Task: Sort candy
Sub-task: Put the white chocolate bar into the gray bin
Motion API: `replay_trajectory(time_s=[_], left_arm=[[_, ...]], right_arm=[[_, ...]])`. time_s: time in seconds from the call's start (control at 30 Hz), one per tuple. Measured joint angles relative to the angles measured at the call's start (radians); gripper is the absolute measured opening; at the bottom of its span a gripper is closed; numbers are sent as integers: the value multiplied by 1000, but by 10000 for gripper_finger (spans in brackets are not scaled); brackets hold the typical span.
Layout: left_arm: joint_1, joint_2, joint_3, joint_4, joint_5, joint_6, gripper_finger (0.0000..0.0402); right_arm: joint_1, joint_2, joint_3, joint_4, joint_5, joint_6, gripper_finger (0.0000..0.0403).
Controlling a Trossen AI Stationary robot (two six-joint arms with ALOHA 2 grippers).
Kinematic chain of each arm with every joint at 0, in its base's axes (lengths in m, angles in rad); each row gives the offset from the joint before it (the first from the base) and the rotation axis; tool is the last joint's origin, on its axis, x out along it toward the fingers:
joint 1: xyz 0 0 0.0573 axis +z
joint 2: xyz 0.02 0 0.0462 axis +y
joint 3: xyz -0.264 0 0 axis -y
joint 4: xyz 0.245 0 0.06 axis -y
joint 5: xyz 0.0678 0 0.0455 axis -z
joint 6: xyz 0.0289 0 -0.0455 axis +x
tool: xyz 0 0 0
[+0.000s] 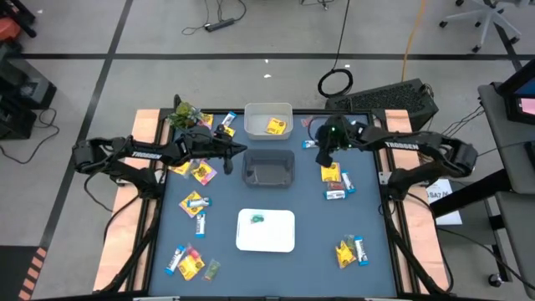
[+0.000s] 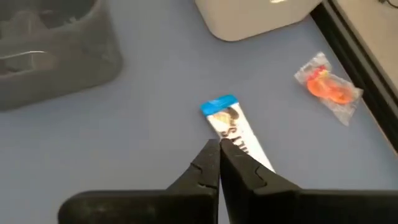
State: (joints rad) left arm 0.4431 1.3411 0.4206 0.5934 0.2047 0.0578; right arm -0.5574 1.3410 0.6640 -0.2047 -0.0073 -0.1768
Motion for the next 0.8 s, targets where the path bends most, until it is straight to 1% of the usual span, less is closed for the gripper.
replay_trajectory(time_s=[0.07, 0.13, 0.27, 0.4, 0.5, 0.57, 0.63, 0.7, 0.8], left_arm=[[0, 0, 0, 0, 0, 1, 8], [0, 0, 0, 0, 0, 1, 8], [0, 0, 0, 0, 0, 1, 8], [0, 0, 0, 0, 0, 5, 8], [0, 0, 0, 0, 0, 6, 8], [0, 0, 0, -5, 0, 6, 8], [0, 0, 0, -15, 0, 7, 8], [0, 0, 0, -19, 0, 8, 8], [0, 0, 0, -29, 0, 10, 8]], right_arm=[[10, 26, 0, 14, 30, 9, 17], [8, 56, 0, 28, 33, 7, 40], [-6, 125, 3, 93, 33, -24, 108], [-27, 187, 62, 67, 33, -78, 179], [-43, 220, 108, 33, 33, -136, 216], [-58, 243, 139, -5, 26, -172, 229], [-77, 277, 166, -28, 20, -197, 232], [-97, 322, 185, -64, -14, -208, 231], [-118, 382, 219, -88, -29, -225, 224]])
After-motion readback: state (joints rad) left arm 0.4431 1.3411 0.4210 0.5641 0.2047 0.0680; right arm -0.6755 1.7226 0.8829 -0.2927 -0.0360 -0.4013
